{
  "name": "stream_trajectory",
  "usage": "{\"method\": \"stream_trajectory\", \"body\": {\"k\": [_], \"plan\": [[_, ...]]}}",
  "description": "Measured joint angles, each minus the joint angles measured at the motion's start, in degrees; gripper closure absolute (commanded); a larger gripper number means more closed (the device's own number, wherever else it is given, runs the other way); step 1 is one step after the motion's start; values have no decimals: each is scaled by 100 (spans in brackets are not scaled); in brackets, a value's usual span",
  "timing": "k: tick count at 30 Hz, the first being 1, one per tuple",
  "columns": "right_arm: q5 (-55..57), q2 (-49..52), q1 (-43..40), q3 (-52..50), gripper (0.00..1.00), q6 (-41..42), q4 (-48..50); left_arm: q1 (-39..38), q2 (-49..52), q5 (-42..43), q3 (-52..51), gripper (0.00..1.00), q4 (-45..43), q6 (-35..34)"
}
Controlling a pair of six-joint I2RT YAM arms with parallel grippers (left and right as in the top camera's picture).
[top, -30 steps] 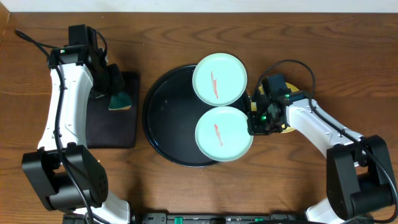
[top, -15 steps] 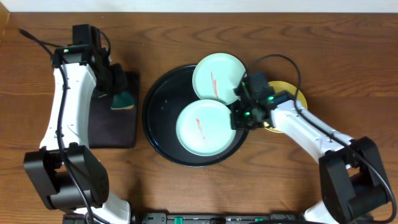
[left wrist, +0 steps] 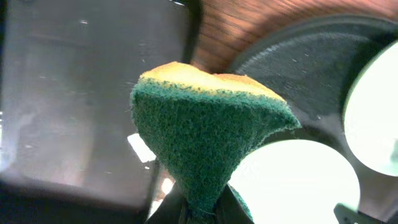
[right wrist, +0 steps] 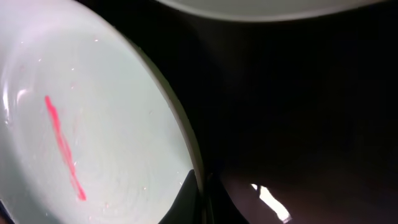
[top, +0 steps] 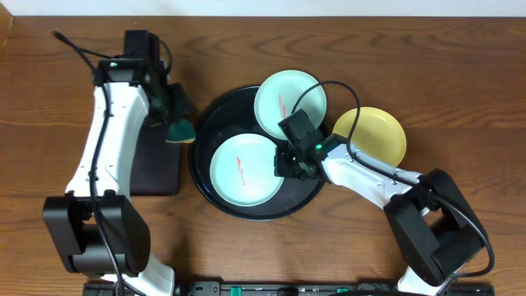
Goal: Clean dirty plates on tray and stack at the side
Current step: 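Scrub the light-blue plate with the sponge in the left gripper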
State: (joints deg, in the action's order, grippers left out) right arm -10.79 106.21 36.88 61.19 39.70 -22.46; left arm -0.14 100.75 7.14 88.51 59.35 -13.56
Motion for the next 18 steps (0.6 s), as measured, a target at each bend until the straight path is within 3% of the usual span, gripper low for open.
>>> {"method": "stream_trajectory", "body": {"k": [18], "plan": [[35, 2, 0, 0, 99, 122, 70, -1410, 9, 382, -1829, 93, -1255, -664]]}}
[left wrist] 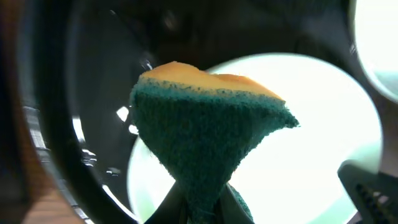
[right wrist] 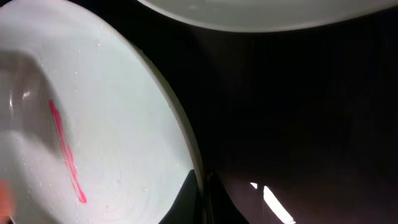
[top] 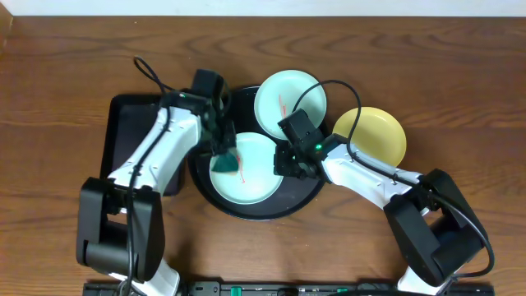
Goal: Clean dirty plates on tray and stack at the side
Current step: 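Scrub the light-blue plate with the sponge in the left gripper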
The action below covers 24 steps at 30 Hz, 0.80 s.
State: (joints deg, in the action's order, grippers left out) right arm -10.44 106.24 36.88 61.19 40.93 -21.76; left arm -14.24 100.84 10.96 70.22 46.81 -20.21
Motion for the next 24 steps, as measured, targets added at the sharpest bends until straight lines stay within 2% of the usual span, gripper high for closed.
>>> {"method": "stream_trajectory", "body": {"k": [14, 21, 24], "plan": [[4, 22, 0, 0, 99, 9, -2, -262, 599, 647, -341, 93, -245, -188], [39, 22, 0, 0, 99, 7, -2, -275, 651, 1585, -350, 93, -905, 157], [39, 22, 0, 0, 99, 7, -2, -286, 675, 1692, -350, 93, -1012, 201]]}}
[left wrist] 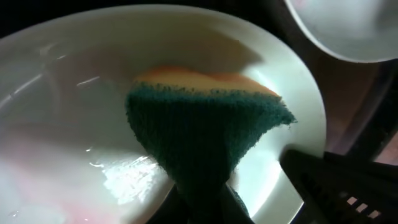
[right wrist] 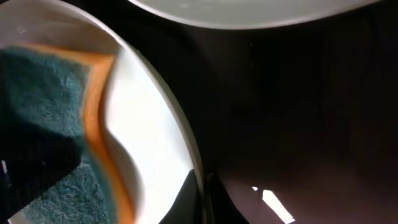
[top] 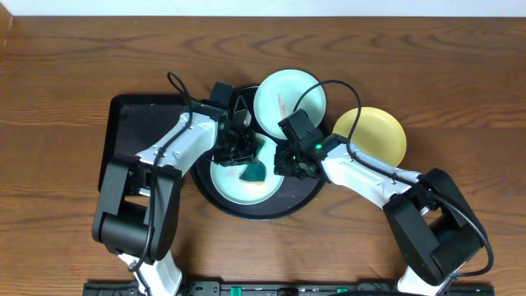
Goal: Clean dirty plates on tray and stack at the side
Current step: 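Scrub the light-blue plate with the sponge in the left gripper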
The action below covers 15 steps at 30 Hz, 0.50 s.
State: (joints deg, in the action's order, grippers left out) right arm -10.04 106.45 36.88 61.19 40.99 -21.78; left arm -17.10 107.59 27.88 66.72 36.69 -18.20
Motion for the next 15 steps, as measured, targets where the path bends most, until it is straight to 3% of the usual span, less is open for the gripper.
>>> {"method": "stream_trajectory", "body": {"k": [15], "plan": [[-68, 2, 2, 0, 99, 2, -7, -96, -28, -1757, 85, 93, 785, -887]]}}
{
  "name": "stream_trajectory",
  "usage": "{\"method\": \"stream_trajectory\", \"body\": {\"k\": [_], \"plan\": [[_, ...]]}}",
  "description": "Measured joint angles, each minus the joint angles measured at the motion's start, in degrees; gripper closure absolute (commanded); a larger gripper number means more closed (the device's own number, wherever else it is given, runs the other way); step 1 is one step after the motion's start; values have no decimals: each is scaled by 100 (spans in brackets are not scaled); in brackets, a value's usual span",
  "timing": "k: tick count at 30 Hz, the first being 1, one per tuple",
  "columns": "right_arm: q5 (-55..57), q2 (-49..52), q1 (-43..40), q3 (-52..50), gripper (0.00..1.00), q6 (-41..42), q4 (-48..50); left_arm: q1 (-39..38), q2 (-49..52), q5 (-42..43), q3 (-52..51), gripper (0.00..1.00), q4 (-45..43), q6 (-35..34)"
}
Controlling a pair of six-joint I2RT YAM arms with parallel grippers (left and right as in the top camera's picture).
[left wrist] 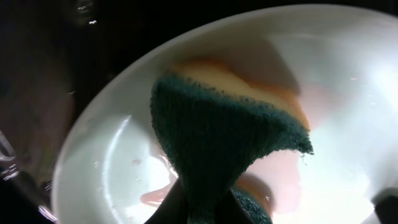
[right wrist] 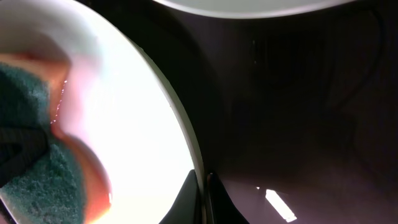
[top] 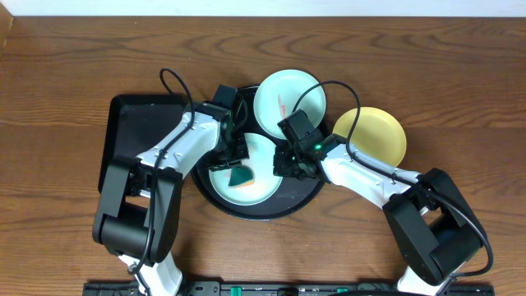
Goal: Clean dirty plates on tray and stack at the side
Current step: 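Scrub the light-blue plate with the sponge in the left gripper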
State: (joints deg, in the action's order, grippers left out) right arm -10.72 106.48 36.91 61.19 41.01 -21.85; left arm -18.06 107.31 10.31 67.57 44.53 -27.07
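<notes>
On the round black tray (top: 304, 193) lies a pale mint plate (top: 263, 185) with a pink smear on it. My left gripper (left wrist: 202, 208) is shut on a green and yellow sponge (left wrist: 224, 134) that presses on this plate (left wrist: 112, 162); the sponge (top: 240, 175) sits near its middle. My right gripper (right wrist: 203, 186) is shut on the plate's right rim (right wrist: 180, 134), at the plate's edge (top: 283, 164) in the overhead view. A second mint plate (top: 289, 99) with a red streak sits at the tray's back. A yellow plate (top: 374, 136) lies on the table to the right.
A black rectangular tray (top: 136, 144) lies to the left of the round one. Cables loop above both arms. The wooden table (top: 411, 49) extends all round.
The sponge has moved left and slightly back on the front plate, leaving a pink smear where it was. The right gripper still pinches the rim in the same place.
My left gripper held the sponge over the rectangular tray's right edge while the front plate showed a red streak. Then the sponge was on that plate's left part, then toward its right. Now the streak is smeared pink. My right gripper held the rim throughout.
</notes>
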Motion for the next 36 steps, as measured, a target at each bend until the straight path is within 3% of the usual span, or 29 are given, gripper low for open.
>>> {"method": "stream_trajectory", "body": {"k": [4, 11, 15, 24, 32, 36], "plan": [[-13, 0, 0, 0, 99, 0, -2, 33, 0, 140, 7, 93, 72, 243], [17, 0, -2, 0, 99, 0, 2, 131, 2, 1460, -22, 93, 44, 1397], [26, 0, -2, 0, 99, 0, 7, 101, 17, 1670, -52, 93, -162, 1637], [-20, 0, 0, 0, 99, 0, 68, -20, -4, -48, -52, 93, -413, 699], [-101, 0, 2, 28, 99, 0, 83, 11, -7, -960, 175, 93, 210, 345], [-101, 0, 2, 28, 99, 0, 76, 44, -11, -1027, 476, 93, 444, 356]]}}
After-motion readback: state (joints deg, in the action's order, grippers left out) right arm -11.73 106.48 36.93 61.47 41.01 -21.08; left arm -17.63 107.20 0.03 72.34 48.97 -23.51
